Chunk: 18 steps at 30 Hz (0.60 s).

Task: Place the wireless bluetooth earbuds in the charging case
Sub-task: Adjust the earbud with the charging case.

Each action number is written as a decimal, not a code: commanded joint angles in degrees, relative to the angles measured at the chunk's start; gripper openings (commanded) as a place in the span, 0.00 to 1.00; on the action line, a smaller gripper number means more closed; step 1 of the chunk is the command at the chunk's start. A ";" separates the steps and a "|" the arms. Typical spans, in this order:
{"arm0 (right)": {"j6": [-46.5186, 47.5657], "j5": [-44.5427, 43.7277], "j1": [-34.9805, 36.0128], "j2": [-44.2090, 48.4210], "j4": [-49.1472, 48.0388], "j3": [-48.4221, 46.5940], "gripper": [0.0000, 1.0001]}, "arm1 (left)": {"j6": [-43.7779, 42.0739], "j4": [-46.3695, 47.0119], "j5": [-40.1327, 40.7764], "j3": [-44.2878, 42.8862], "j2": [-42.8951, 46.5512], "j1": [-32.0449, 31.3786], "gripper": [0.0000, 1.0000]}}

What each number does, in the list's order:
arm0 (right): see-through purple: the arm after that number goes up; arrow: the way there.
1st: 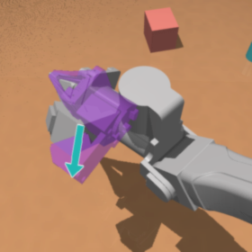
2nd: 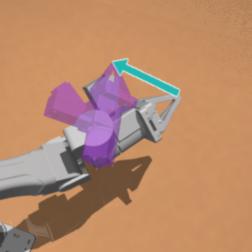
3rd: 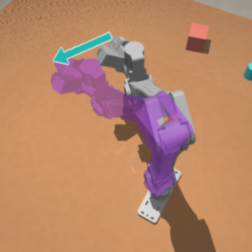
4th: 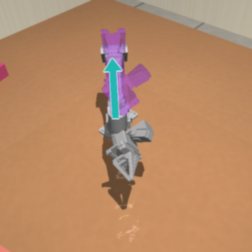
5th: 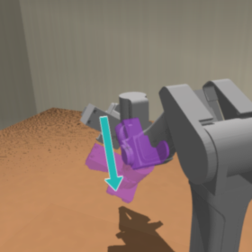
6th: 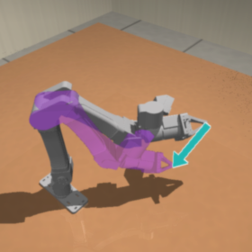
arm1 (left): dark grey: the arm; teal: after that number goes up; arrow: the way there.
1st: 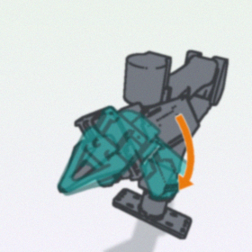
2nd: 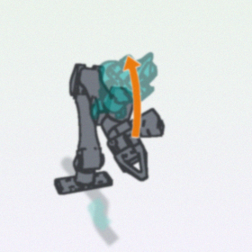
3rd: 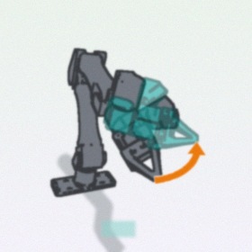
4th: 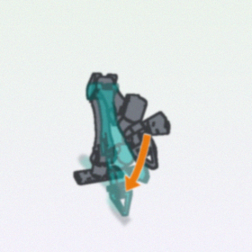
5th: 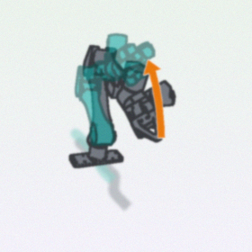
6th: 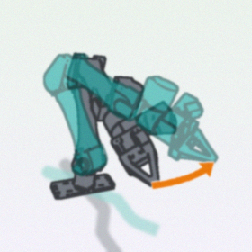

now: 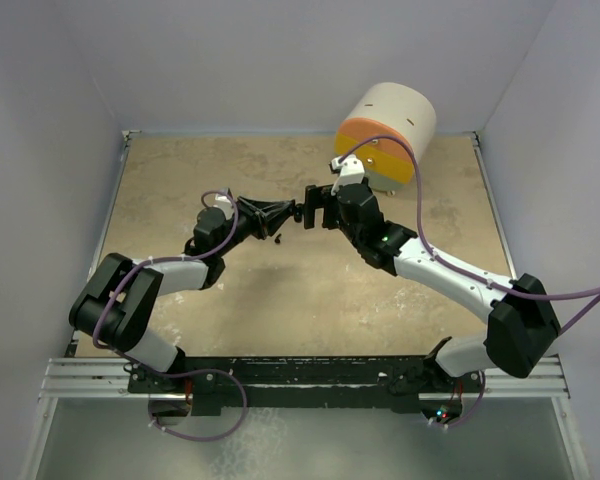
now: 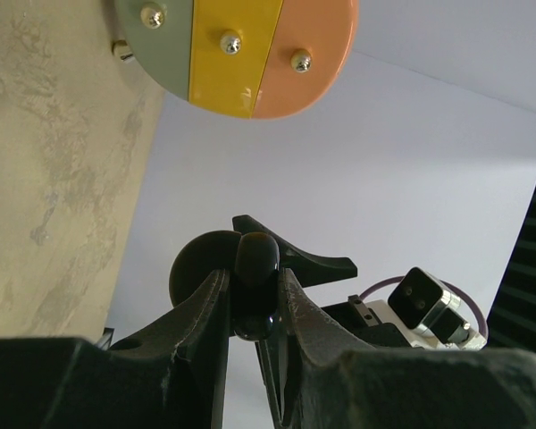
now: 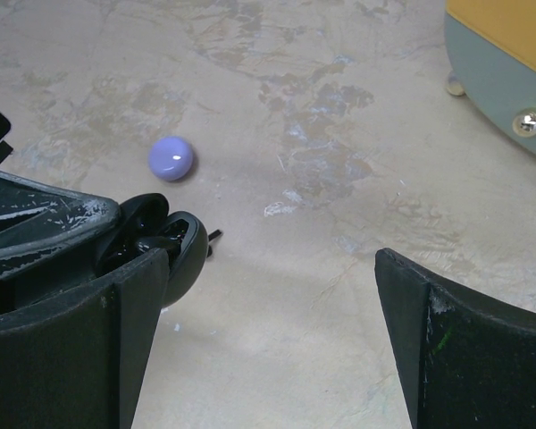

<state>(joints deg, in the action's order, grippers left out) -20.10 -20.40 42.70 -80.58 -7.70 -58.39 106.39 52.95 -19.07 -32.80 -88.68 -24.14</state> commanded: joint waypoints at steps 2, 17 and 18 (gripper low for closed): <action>0.29 0.98 0.34 0.87 -2.91 -2.34 0.99 | -1.96 1.52 0.07 -2.68 0.53 -0.07 0.00; 0.06 1.16 0.57 -0.36 -3.28 -2.58 0.99 | -2.39 0.29 0.02 -3.04 1.60 -0.06 0.00; 0.06 1.31 0.57 -0.58 -3.33 -2.77 0.99 | -2.50 0.06 0.00 -2.99 1.82 -0.03 0.00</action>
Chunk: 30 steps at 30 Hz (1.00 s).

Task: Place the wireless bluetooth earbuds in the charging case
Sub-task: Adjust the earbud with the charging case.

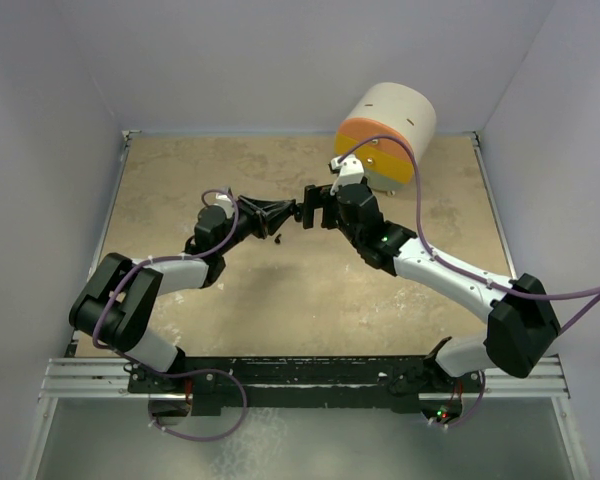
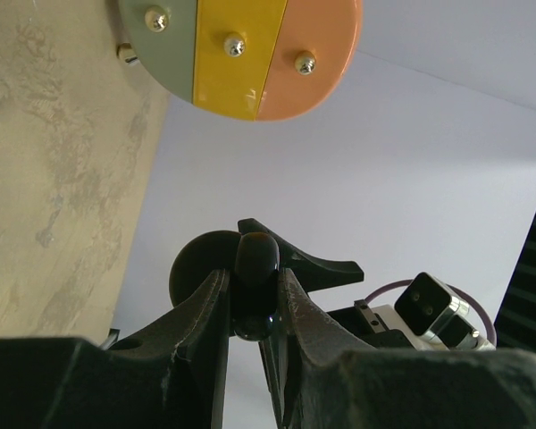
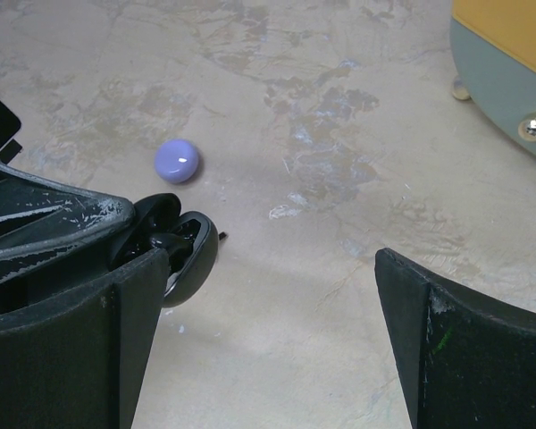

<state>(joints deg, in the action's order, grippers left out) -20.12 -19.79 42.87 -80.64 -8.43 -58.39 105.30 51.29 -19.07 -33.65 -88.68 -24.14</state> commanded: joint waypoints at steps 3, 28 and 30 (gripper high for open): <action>0.08 0.87 0.42 -0.88 -2.65 -2.94 0.99 | -1.41 1.58 0.06 -2.11 2.00 -0.04 0.00; -3.45 -3.46 0.33 6.76 -1.36 -0.28 0.99 | -1.81 1.52 4.04 3.66 5.79 3.80 0.00; -3.94 -3.57 0.29 5.82 0.02 -0.26 0.99 | -2.09 0.38 5.23 5.27 7.54 4.99 0.00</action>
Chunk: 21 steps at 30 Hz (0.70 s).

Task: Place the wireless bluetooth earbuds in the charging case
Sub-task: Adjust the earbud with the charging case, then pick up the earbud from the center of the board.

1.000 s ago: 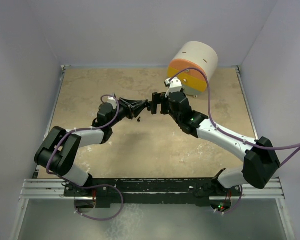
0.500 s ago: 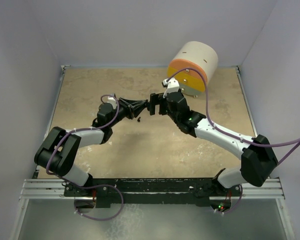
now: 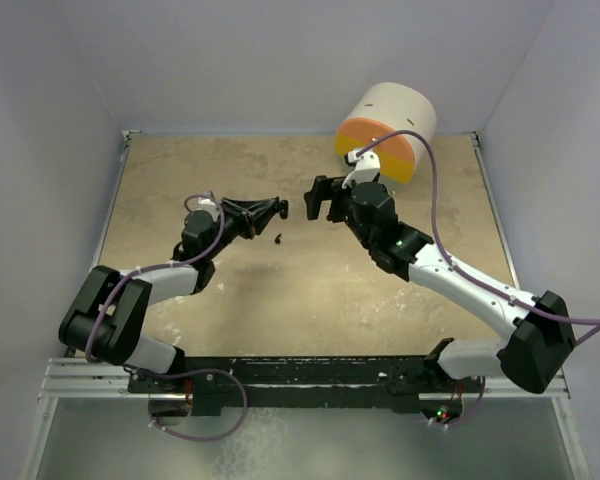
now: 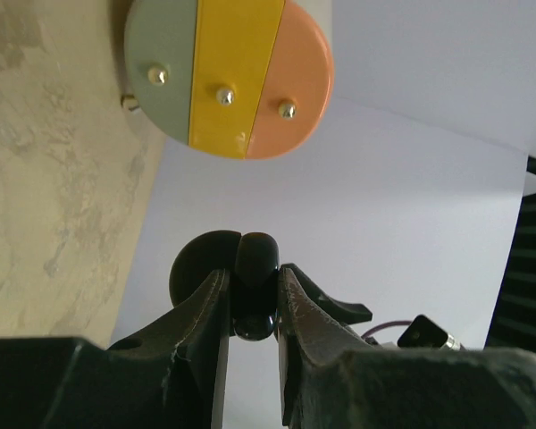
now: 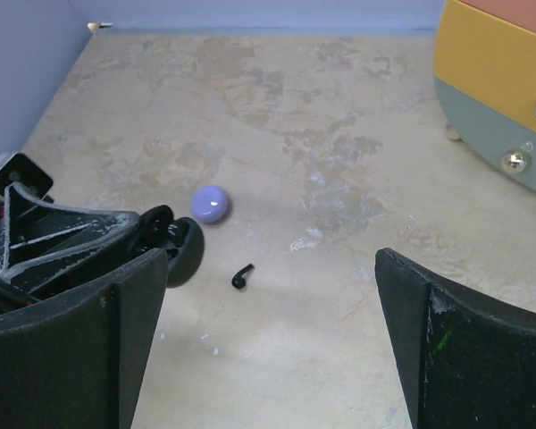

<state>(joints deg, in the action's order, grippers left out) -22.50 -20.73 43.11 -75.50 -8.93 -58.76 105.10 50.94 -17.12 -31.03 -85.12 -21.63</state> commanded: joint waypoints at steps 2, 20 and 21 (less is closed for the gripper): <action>-2.13 -1.86 -0.05 -2.14 1.99 -0.37 0.99 | -2.41 -0.93 4.86 4.60 6.79 3.53 0.00; 4.08 8.79 2.44 -31.31 3.22 -17.01 0.88 | -12.97 -31.69 11.43 8.50 37.63 7.30 0.00; 4.13 8.99 2.55 -32.38 3.86 -17.82 0.88 | -12.78 -31.88 11.35 8.86 38.18 7.30 0.00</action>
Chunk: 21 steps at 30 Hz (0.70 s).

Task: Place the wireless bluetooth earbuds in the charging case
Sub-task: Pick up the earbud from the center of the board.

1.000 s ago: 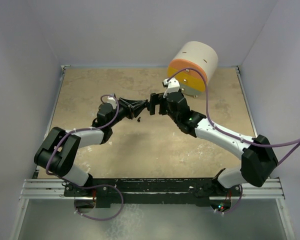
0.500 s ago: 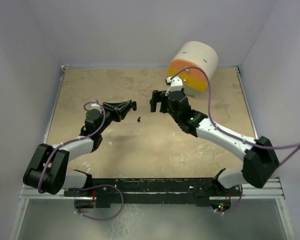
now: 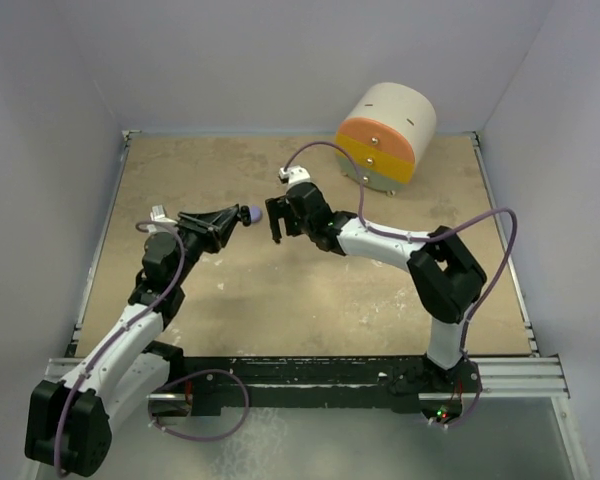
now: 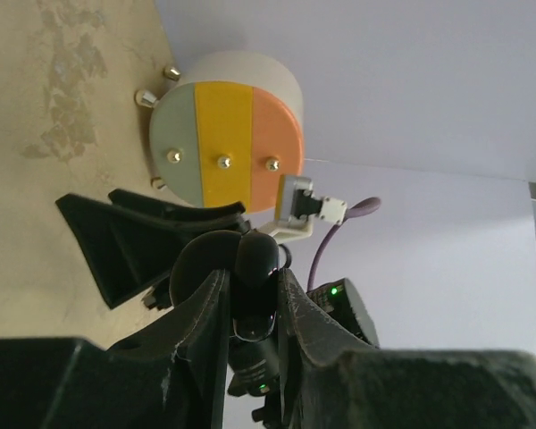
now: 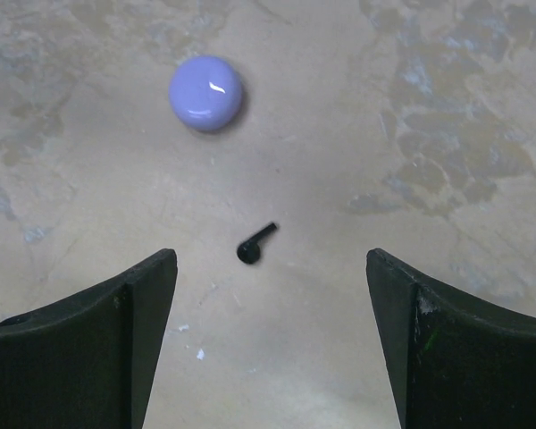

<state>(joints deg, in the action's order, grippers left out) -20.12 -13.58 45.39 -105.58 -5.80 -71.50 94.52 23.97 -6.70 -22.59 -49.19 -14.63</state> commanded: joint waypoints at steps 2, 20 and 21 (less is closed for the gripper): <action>1.84 3.36 0.40 -3.53 0.65 -5.61 0.88 | -2.02 -5.65 0.94 1.04 3.47 0.35 0.00; 0.77 11.41 2.12 -8.23 -5.84 -2.85 0.88 | -2.99 -13.93 3.20 -0.17 11.60 0.44 0.00; 0.41 11.20 2.32 -8.58 -5.79 -2.85 0.88 | -3.01 -14.40 3.31 -0.43 12.04 0.40 0.00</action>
<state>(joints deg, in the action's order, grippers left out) -19.29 -3.60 46.37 -112.95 -9.69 -74.28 92.33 11.51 -5.26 -20.71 -39.18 -14.63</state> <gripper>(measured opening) 0.880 0.224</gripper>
